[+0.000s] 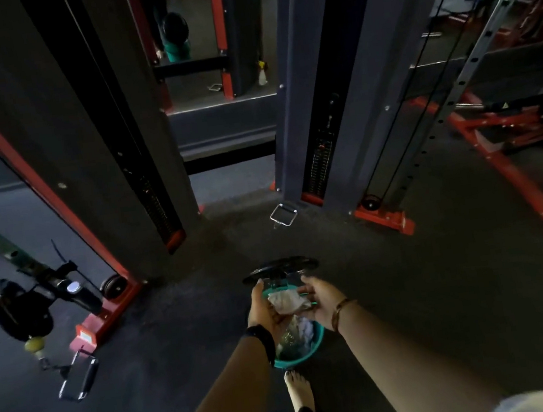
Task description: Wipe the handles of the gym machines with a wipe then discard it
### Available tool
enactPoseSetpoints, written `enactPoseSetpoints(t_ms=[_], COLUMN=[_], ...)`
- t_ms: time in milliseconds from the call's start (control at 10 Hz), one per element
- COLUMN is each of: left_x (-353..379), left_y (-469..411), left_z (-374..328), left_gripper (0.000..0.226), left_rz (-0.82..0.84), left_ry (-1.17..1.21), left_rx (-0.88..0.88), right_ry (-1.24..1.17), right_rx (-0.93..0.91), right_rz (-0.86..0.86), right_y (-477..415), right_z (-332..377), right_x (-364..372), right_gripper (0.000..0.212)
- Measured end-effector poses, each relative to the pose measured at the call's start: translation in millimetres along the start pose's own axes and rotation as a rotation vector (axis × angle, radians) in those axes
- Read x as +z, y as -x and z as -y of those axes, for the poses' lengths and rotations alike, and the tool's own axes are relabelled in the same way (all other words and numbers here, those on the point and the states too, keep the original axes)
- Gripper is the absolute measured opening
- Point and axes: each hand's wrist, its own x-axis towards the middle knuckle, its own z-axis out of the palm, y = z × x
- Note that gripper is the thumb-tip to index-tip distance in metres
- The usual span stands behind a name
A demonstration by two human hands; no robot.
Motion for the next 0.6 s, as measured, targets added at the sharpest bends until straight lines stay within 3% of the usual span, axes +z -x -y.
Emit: enactPoseSetpoints(t_ms=[100, 300, 500, 600], left_x=[1, -3, -9, -12], left_y=[-21, -29, -20, -12], left_z=[-5, -23, -39, -39], left_gripper=[0.07, 0.078, 0.076, 0.077], left_rz=[-0.091, -0.154, -0.132, -0.104], left_ry=[-0.054, -0.078, -0.055, -0.031], left_rx=[-0.049, -0.033, 0.058, 0.064], right_ry=[0.109, 0.334, 0.195, 0.15], right_rx=[0.017, -0.156, -0.227, -0.232], right_rz=[-0.03, -0.195, -0.17, -0.134], right_y=[-20, -39, -30, -22], right_z=[16, 34, 39, 35], right_x=[-3, 6, 14, 22], right_gripper=[0.034, 0.043, 0.026, 0.029])
